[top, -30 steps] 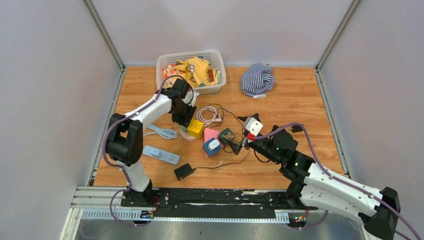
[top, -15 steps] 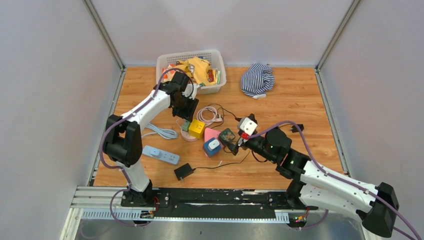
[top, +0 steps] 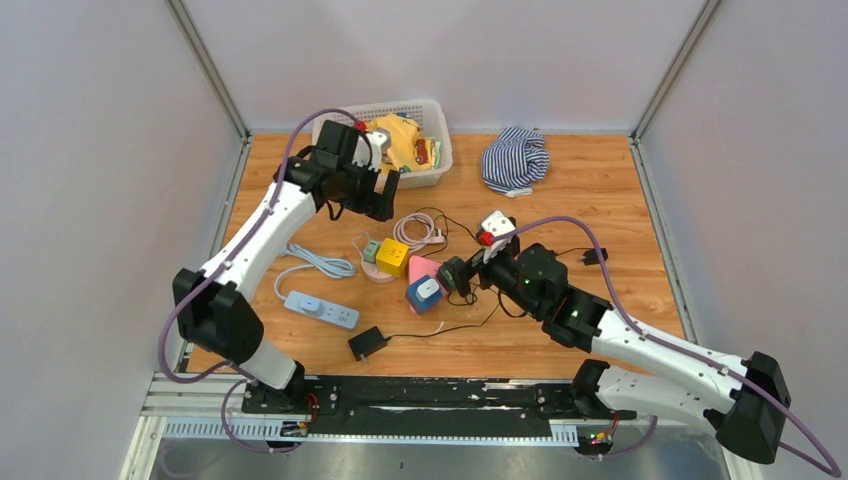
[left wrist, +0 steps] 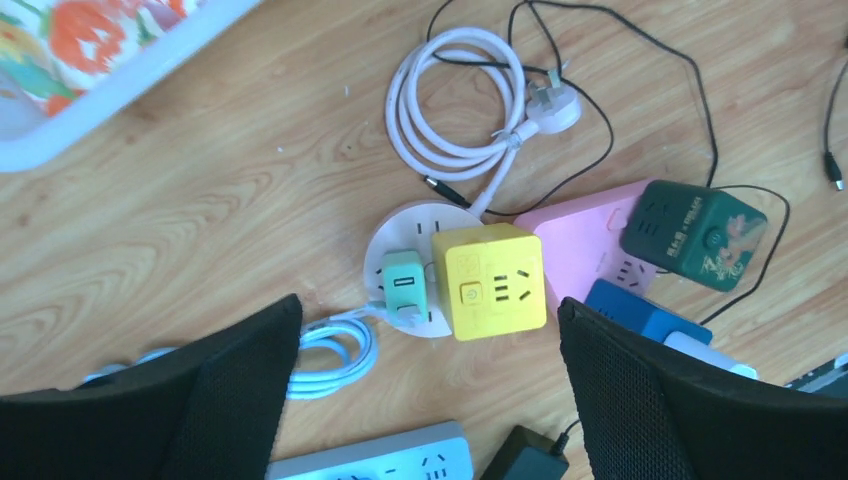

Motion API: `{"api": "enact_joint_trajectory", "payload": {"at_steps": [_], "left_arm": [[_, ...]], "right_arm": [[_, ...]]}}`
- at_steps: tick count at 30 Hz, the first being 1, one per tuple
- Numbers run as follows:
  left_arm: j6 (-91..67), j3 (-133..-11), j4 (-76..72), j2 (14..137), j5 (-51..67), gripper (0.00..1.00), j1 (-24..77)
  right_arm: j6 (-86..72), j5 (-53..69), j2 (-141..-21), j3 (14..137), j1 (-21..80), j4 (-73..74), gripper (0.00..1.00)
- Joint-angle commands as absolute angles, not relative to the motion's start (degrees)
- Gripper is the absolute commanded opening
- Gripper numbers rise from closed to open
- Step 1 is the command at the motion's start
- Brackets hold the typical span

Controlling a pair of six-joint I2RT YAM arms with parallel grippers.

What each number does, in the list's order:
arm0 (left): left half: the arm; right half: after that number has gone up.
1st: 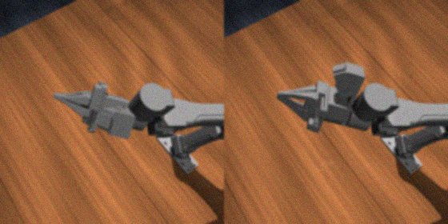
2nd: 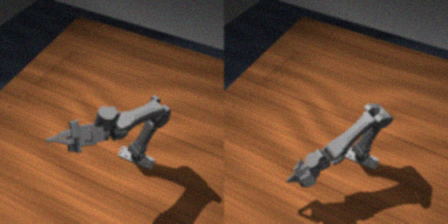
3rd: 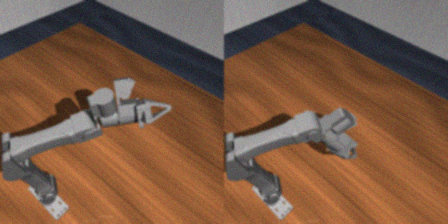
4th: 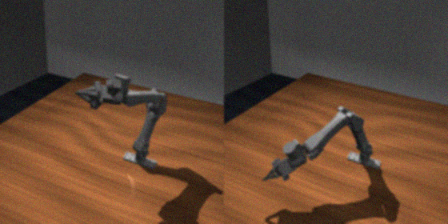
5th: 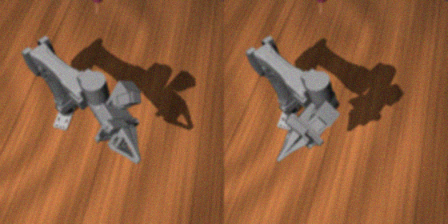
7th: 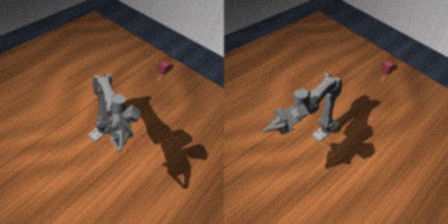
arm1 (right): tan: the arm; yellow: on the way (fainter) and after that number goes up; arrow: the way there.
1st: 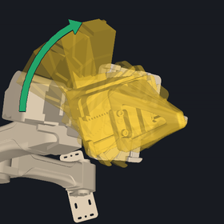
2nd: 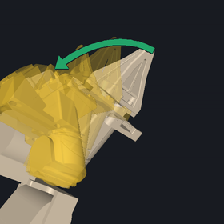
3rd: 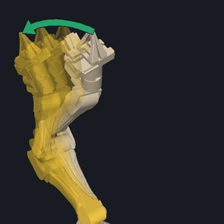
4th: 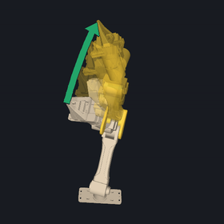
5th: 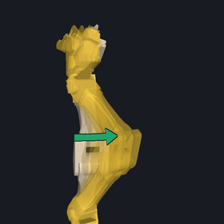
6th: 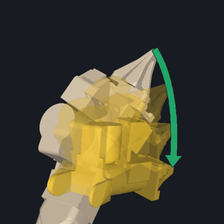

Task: Insert the plug
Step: Insert the plug into the socket, then pick up the plug from the center of the board.

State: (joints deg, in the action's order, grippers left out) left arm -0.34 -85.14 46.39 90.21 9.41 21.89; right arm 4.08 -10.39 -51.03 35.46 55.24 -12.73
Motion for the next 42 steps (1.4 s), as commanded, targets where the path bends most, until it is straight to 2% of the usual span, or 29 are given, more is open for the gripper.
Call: {"api": "enact_joint_trajectory", "payload": {"at_steps": [1,12,17,21,24,29,31,33,35,42], "left_arm": [[-1.2,-85.91,46.43,84.0,8.63,1.0,21.97],[-2.86,-73.96,41.88,68.92,8.19,1.0,21.99],[-6.16,-64.01,32.66,61.24,7.16,1.0,21.97],[-9.23,-58.03,26.85,53.45,1.68,1.0,21.97],[-10.71,-55.16,24.34,47.84,0.16,1.0,22.02],[-8.75,-53.79,26.27,47.33,0.61,1.0,22.06],[-8.26,-52.59,26.21,46.61,-0.76,1.0,22.06],[-7.73,-52.05,26.45,46.01,-2.8,1.0,22.06],[-7.23,-52.37,27.06,45.53,-3.7,1.0,22.27],[-7.12,-52.32,27.03,44.76,-6.15,1.0,22.65]], "right_arm": [[-6.74,-19.86,-52.37,40.4,55.37,-4.36,1.0],[-26.53,-43.74,-55.82,46.72,54.79,14.05,1.0],[-30.49,-46.5,-58.52,48.1,51.6,20.6,1.0],[-32.76,-42.38,-59.14,47.37,44.0,23.03,0.98],[-35.24,-40.14,-58.89,45.93,36.61,23.42,0.93],[-39.74,-35.51,-59.33,43.61,25.74,22.38,0.84],[-39.98,-33.11,-59.85,42.52,21.88,20.5,0.74],[-40.1,-31.9,-60.76,41.86,18.88,19.48,0.59],[-40.98,-31.58,-62.01,41.67,16.24,19.34,0.5],[-45.84,-28.31,-66.24,40.9,8.7,16.84,0.46]]}}
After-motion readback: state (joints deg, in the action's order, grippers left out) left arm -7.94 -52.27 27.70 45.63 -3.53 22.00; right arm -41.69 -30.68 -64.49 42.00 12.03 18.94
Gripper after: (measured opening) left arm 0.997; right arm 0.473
